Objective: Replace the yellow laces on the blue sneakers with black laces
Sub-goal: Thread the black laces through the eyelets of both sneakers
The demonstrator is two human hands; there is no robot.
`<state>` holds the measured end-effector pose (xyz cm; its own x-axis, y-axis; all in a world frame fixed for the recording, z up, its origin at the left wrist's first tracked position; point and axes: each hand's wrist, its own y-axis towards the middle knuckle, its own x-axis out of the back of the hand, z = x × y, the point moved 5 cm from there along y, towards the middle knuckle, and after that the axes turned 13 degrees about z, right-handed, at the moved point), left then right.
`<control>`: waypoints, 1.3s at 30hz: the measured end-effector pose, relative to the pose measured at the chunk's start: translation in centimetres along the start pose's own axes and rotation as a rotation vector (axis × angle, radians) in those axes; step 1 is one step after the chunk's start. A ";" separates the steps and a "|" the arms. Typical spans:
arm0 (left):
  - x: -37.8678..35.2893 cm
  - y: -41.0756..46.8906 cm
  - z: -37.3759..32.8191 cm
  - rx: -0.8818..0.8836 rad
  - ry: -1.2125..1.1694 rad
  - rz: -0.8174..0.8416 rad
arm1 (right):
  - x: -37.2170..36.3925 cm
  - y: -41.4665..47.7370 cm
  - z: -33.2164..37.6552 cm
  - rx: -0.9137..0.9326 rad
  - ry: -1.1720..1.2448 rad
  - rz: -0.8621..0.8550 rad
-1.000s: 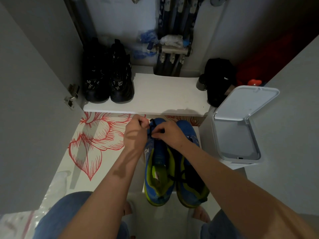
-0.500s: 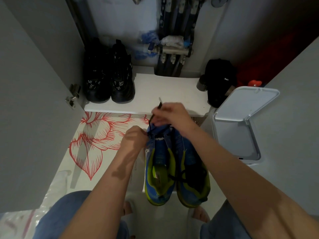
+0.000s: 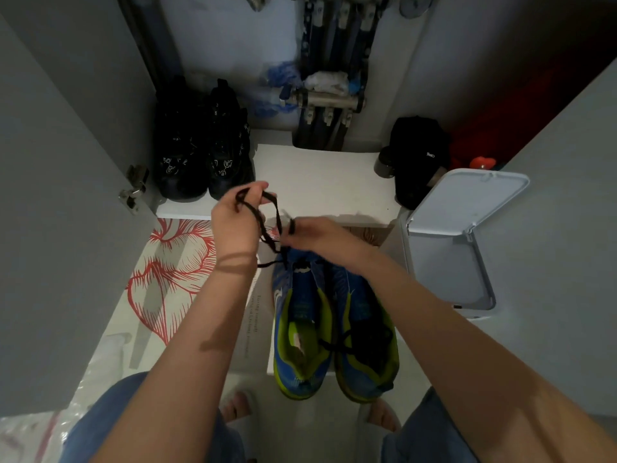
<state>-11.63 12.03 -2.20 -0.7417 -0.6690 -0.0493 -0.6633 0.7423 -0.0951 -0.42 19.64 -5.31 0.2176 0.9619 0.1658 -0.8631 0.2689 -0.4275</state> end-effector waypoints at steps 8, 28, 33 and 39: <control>1.0 1.0 3.1 0.212 0.395 0.141 | 0.2 -0.2 1.2 0.108 0.232 -0.060; 2.6 2.1 3.8 0.199 0.619 0.090 | -1.8 -2.2 4.1 0.166 0.393 0.371; 1.0 2.3 0.3 0.087 0.293 0.245 | -8.6 -1.4 0.6 -0.138 -0.252 0.613; -2.1 0.9 1.5 0.116 0.374 0.502 | -13.1 0.5 -0.7 -0.120 -0.712 0.533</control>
<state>-10.52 14.03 -3.63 -0.9582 -0.1666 0.2326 -0.2260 0.9392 -0.2584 -3.40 7.19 -8.33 -0.5670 0.7120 0.4141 -0.7068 -0.1624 -0.6885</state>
